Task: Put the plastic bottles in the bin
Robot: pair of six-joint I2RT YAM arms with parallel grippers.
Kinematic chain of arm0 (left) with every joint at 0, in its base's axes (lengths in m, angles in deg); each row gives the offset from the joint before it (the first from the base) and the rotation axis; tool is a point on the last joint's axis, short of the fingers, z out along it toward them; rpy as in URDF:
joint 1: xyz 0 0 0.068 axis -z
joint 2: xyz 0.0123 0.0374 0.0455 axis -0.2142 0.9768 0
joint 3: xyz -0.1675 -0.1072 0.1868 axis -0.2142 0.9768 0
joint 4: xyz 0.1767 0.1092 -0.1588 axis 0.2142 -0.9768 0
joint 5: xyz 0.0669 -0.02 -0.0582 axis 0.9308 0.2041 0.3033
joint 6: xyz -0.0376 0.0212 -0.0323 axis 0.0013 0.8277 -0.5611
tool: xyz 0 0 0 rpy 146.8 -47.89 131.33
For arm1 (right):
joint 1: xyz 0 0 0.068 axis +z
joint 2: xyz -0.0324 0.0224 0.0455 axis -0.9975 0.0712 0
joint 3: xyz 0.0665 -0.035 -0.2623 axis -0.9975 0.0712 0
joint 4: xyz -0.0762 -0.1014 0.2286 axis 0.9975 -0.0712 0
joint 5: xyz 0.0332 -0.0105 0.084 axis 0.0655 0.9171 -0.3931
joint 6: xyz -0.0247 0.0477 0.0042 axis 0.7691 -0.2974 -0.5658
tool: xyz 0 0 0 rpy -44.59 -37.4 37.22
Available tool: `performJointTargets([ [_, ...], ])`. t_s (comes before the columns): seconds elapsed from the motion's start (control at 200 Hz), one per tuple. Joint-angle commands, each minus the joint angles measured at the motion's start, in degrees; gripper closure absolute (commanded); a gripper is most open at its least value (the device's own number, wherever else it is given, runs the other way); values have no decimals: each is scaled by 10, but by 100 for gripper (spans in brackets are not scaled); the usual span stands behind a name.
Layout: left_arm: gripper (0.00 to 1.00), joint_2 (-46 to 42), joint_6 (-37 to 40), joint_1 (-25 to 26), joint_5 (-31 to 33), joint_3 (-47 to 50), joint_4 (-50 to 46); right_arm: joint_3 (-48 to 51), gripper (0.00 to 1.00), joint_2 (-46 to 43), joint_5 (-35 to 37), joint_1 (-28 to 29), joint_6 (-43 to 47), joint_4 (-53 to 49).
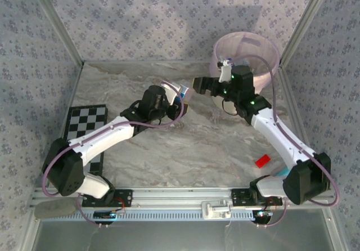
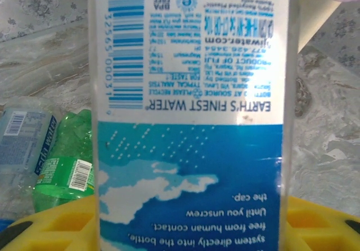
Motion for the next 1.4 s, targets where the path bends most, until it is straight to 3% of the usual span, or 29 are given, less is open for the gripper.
performJointTargets([
  [0.0, 47, -21, -1, -1, -21, 8, 48, -50, 6, 32, -69, 4, -28, 18],
  [0.365, 46, -27, 7, 2, -14, 15, 65, -75, 17, 93, -89, 32, -39, 14],
  [0.76, 43, -42, 9, 8, 6, 23, 82, -76, 41, 110, -103, 45, -42, 27],
  [0.875, 38, -43, 7, 8, 9, 25, 80, -74, 48, 107, -107, 45, -41, 33],
  [1.069, 20, -56, -1, 10, 22, 34, 78, -72, 51, 96, -97, 43, -33, 37],
  [1.394, 10, -132, -42, -6, 106, 115, 89, -159, 51, 53, -60, -21, 69, -61],
])
